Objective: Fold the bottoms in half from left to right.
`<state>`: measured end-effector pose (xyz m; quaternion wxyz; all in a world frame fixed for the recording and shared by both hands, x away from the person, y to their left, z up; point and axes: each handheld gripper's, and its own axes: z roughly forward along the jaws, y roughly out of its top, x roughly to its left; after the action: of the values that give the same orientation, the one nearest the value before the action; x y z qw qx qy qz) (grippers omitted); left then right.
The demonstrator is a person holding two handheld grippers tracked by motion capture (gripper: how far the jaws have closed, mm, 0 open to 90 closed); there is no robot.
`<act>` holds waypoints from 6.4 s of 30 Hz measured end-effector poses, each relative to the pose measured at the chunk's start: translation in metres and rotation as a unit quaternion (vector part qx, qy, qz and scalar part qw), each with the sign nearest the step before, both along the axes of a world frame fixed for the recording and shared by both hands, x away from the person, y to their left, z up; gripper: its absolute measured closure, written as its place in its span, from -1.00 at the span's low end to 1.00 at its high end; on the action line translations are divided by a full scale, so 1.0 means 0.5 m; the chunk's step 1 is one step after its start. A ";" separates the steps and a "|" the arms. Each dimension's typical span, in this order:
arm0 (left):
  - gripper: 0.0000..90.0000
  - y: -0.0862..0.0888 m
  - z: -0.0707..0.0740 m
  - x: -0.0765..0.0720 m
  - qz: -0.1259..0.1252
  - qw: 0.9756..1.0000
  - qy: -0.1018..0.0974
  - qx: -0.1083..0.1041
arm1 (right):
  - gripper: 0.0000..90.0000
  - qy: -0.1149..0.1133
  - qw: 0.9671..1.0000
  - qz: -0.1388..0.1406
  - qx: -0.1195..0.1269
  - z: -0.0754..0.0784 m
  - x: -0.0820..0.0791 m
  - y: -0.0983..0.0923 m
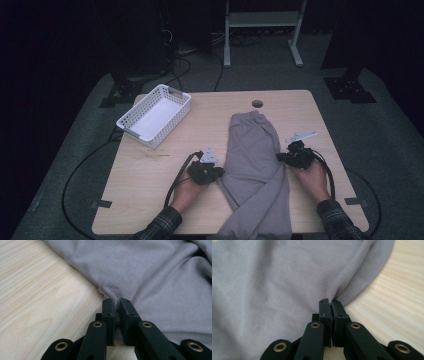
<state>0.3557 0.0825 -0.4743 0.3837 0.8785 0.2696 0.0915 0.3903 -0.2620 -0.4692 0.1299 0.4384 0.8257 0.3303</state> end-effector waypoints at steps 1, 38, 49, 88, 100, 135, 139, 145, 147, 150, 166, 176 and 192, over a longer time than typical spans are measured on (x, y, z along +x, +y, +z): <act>0.86 -0.001 0.001 0.003 0.002 1.000 0.001 0.001 | 0.97 -0.004 1.000 -0.002 -0.006 0.000 0.004 0.002; 0.33 0.038 0.011 0.176 0.095 0.995 -0.020 -0.027 | 0.44 -0.034 0.997 -0.058 0.022 0.037 0.194 0.026; -0.06 0.043 0.045 0.093 0.047 0.997 -0.026 -0.047 | 0.15 -0.045 0.997 0.005 0.058 0.082 0.070 0.013; -0.21 0.100 -0.008 -0.013 0.005 0.999 -0.032 0.014 | 0.29 -0.010 0.951 0.308 -0.015 0.041 -0.207 0.335; -0.24 0.102 -0.014 -0.013 0.008 0.999 -0.040 0.001 | 0.61 -0.008 0.950 0.309 -0.049 0.011 -0.212 0.354; -0.26 0.100 -0.014 -0.013 0.009 0.999 -0.040 0.001 | 0.98 -0.068 0.976 0.205 0.033 0.098 -0.256 0.169; -0.26 0.100 -0.015 -0.014 0.010 0.999 -0.040 0.000 | 0.98 -0.066 0.981 0.181 0.025 0.092 -0.262 0.132; -0.26 0.099 -0.015 -0.014 0.012 0.999 -0.039 -0.003 | 0.98 -0.057 0.986 0.158 0.013 0.080 -0.276 0.088; -0.26 0.099 -0.015 -0.014 0.012 0.999 -0.039 -0.003 | 0.98 -0.054 0.987 0.152 0.007 0.075 -0.283 0.076; -0.26 0.099 -0.015 -0.014 0.012 0.999 -0.039 -0.003 | 0.98 -0.050 0.988 0.145 0.002 0.071 -0.295 0.060; -0.26 0.100 -0.015 -0.014 0.018 0.999 -0.040 -0.003 | 0.97 -0.018 0.992 0.122 -0.013 0.047 -0.341 0.002; -0.27 0.100 -0.015 -0.013 0.018 0.999 -0.040 -0.002 | 0.63 -0.013 0.993 0.115 0.001 0.045 -0.335 -0.007; -0.32 0.088 -0.014 -0.016 0.010 0.999 -0.046 0.004 | 0.40 -0.066 0.991 0.103 0.052 0.084 -0.266 0.015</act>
<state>0.3478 0.1266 -0.4812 0.3911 0.8723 0.2595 0.1371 0.2573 -0.2545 -0.4271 0.1268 0.3343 0.8380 0.4123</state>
